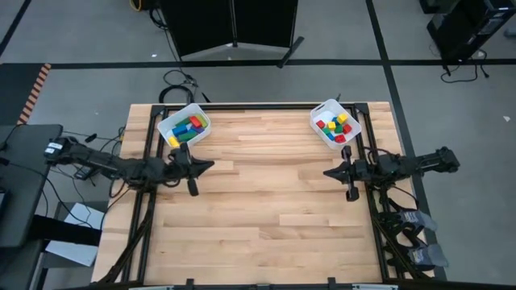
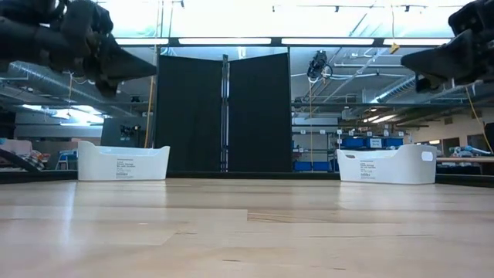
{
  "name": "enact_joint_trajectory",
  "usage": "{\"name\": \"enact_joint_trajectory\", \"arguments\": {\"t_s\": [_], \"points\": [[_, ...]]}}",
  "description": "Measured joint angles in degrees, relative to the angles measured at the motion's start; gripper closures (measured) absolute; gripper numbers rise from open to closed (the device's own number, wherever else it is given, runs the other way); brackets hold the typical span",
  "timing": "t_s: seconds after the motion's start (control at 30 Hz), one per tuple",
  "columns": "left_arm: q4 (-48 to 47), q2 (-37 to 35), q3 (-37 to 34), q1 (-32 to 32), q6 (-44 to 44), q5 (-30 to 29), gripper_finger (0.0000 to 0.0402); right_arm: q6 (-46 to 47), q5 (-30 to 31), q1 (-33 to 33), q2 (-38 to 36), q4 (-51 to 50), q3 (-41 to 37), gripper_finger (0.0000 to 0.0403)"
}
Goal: Sort blocks by size
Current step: Return to Home Position
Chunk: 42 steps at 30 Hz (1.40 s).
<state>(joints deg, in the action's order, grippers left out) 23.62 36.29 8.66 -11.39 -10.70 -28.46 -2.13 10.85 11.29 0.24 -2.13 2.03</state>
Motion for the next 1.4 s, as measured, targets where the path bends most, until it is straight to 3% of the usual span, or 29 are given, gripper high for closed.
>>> {"name": "enact_joint_trajectory", "arguments": {"t_s": [0.23,0.57,0.73,0.87,1.07,1.17,1.4], "points": [[-2.0,-4.4,-1.6,2.5,3.8,-0.4,0.0401,3.0,0.0,0.0,-0.1,-8.0,2.2,0.0398],[-21.2,-25.9,-1.6,1.0,4.5,0.3,0.0401,3.4,-0.5,0.0,-0.1,-6.0,1.8,0.0396],[-28.6,-35.7,-1.6,0.8,4.6,3.8,0.0401,10.2,-0.6,0.0,-0.1,-6.0,1.7,0.0386],[-29.7,-36.3,-1.5,0.8,5.3,8.1,0.0401,12.8,0.1,-0.2,0.1,-5.8,1.7,0.0372],[-22.7,-36.3,-4.4,0.8,7.4,12.9,0.0401,12.6,0.2,-0.2,0.6,-5.3,1.6,0.0361],[-15.7,-36.3,-7.9,0.8,7.8,14.4,0.0401,12.6,0.1,-0.2,0.6,-5.1,1.6,0.0361],[-15.3,-36.3,-8.1,0.8,12.9,14.7,0.0399,12.5,0.0,-0.2,0.6,-4.7,1.6,0.0366]]}}
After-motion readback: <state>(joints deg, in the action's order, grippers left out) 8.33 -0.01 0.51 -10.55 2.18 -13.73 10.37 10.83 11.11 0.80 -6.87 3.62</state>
